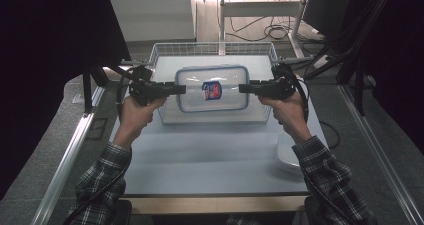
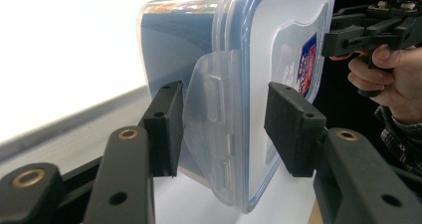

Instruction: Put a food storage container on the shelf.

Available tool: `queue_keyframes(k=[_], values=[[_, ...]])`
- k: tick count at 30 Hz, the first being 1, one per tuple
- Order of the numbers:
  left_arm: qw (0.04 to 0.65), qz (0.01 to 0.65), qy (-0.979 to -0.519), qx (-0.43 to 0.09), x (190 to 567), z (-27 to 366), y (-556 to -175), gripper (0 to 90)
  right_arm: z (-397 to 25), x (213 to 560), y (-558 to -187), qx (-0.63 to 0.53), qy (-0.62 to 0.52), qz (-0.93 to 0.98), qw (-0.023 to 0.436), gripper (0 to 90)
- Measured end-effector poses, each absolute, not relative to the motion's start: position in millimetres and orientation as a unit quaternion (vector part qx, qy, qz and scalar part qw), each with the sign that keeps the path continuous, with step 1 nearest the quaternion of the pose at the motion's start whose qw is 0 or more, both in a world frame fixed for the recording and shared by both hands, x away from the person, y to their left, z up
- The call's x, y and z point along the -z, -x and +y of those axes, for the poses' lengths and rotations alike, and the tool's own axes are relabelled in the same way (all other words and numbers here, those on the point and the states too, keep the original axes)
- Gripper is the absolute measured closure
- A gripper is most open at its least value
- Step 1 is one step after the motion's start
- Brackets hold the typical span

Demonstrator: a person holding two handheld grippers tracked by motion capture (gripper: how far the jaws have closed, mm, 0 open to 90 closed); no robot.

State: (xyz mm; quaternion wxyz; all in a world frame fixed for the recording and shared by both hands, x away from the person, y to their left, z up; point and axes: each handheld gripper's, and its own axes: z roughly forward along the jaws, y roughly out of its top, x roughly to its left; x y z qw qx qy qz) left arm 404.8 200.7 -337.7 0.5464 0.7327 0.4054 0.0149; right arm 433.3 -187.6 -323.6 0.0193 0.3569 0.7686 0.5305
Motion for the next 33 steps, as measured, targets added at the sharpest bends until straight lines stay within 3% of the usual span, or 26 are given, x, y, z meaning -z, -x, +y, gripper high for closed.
queue_keyframes(k=[17,33], values=[[0.545,0.402,-0.736,-0.024,300,208,-445,50.5,-180,291,-469,-0.542,-0.368,0.755,0.028,51.9],[0.551,0.416,-0.724,-0.017,309,209,-474,49.2,-177,295,-496,-0.536,-0.386,0.750,0.029,50.7]])
